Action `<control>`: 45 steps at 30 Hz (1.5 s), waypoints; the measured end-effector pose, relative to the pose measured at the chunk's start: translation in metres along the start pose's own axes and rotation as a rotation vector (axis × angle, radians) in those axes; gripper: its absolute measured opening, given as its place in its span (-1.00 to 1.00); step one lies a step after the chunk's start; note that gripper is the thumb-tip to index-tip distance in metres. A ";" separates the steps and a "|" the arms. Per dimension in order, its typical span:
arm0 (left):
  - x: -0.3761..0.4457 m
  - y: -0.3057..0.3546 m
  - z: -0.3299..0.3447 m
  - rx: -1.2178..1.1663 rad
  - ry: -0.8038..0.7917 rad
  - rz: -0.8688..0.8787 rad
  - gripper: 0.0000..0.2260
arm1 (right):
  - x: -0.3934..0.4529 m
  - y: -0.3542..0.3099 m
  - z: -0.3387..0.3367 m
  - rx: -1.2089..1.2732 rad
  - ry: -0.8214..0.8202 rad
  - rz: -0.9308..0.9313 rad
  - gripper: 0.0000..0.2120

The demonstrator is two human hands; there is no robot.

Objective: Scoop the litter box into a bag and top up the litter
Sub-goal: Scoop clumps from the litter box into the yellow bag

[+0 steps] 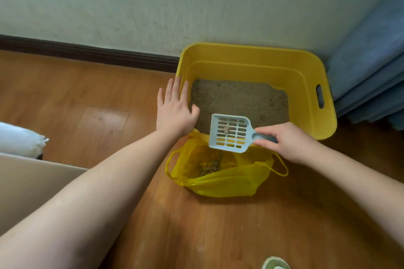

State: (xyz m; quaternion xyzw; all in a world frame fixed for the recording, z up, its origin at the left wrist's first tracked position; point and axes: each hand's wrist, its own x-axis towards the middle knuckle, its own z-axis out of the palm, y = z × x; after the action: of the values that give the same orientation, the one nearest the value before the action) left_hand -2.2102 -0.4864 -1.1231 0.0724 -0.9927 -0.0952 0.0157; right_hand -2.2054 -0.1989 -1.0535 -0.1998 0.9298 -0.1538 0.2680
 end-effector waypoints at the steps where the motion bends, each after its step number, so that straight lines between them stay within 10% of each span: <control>1: 0.000 0.000 0.000 0.001 -0.005 0.003 -0.37 | 0.000 -0.003 0.006 -0.076 0.007 -0.019 -0.61; 14: 0.003 0.000 0.001 -0.017 0.007 0.010 -0.37 | -0.006 0.005 0.064 -0.618 0.438 -0.467 -0.77; 23: 0.006 -0.002 0.000 0.105 0.001 0.217 -0.38 | -0.003 0.011 -0.002 -0.129 0.340 0.121 -0.72; 29: 0.015 -0.003 0.000 0.176 -0.124 0.369 -0.38 | 0.033 0.058 -0.032 -0.247 -0.044 0.593 -0.60; 45: 0.015 0.000 -0.003 0.178 -0.140 0.342 -0.35 | 0.089 0.051 0.011 -0.173 -0.283 0.542 -0.63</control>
State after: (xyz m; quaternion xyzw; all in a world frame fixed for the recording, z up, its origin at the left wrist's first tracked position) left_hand -2.2250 -0.4896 -1.1198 -0.1031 -0.9937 -0.0079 -0.0437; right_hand -2.2833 -0.1968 -1.1210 0.0138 0.9124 0.0321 0.4079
